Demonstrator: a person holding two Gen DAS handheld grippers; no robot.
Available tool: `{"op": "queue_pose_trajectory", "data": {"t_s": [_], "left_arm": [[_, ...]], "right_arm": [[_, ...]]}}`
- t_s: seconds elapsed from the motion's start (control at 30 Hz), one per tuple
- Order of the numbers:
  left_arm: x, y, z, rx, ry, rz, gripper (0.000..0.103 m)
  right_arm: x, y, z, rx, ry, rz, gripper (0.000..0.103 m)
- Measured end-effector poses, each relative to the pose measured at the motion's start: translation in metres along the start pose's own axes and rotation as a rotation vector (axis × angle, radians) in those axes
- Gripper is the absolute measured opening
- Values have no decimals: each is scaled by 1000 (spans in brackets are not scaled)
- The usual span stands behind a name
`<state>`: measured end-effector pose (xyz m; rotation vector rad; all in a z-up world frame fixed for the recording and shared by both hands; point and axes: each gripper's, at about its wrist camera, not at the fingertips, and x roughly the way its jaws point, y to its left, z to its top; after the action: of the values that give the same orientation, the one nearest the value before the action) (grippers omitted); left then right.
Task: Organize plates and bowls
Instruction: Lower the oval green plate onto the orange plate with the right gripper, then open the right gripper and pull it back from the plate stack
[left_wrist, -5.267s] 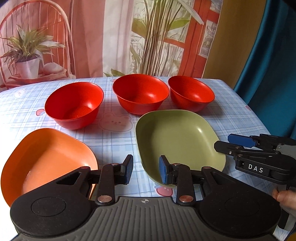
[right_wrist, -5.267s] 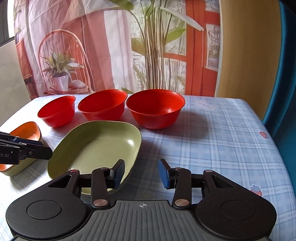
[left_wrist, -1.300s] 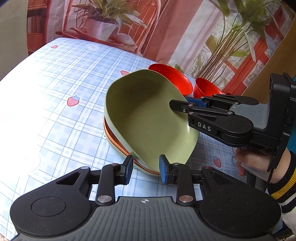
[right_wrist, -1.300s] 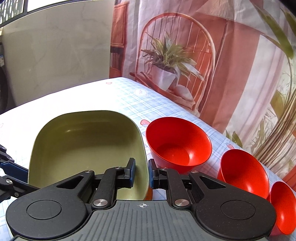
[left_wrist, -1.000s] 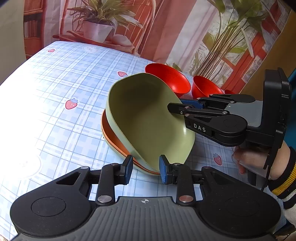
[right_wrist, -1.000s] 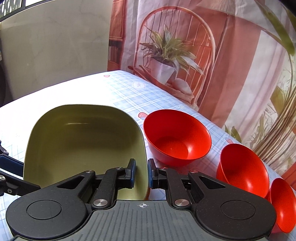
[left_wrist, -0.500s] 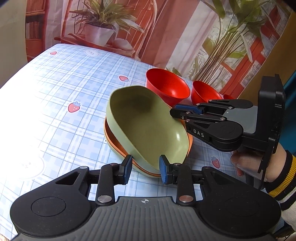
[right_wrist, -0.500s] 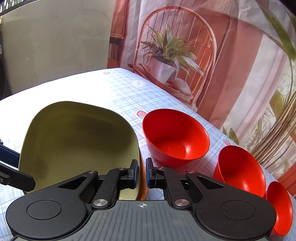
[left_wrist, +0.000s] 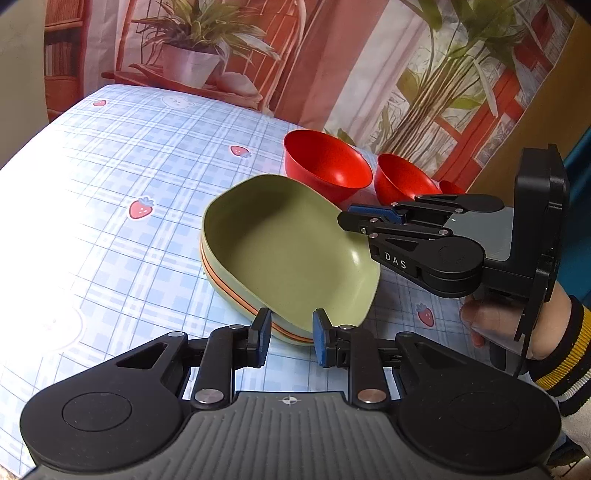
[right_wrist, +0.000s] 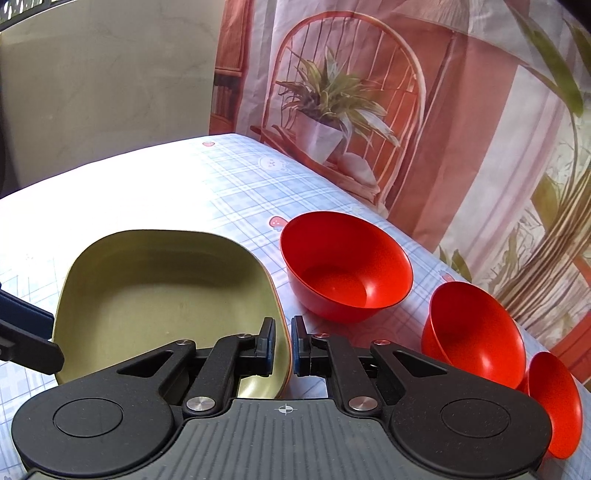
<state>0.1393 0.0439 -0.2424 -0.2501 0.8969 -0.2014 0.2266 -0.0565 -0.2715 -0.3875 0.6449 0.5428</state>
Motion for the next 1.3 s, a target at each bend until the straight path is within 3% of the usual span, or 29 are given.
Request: {"op": "queue_pose_trajectory", "data": {"t_s": [0.23,0.63,1.03,1.3], "left_arm": [[7,1,0,0,15,14,26],[-7,0,19,36,-63,106,26],[-12,-3,24,67,-78,160,26],[-15,-5,27,89,-91,188,27]], "right_arm": [[-7,-1,-2,17,-9,-8,9],[-17,-1,-4,76,-9,-14,9],[-37,-1,-10,109,-16,-27,10],[-50,-5,-15,182,-18,-48,18]]}}
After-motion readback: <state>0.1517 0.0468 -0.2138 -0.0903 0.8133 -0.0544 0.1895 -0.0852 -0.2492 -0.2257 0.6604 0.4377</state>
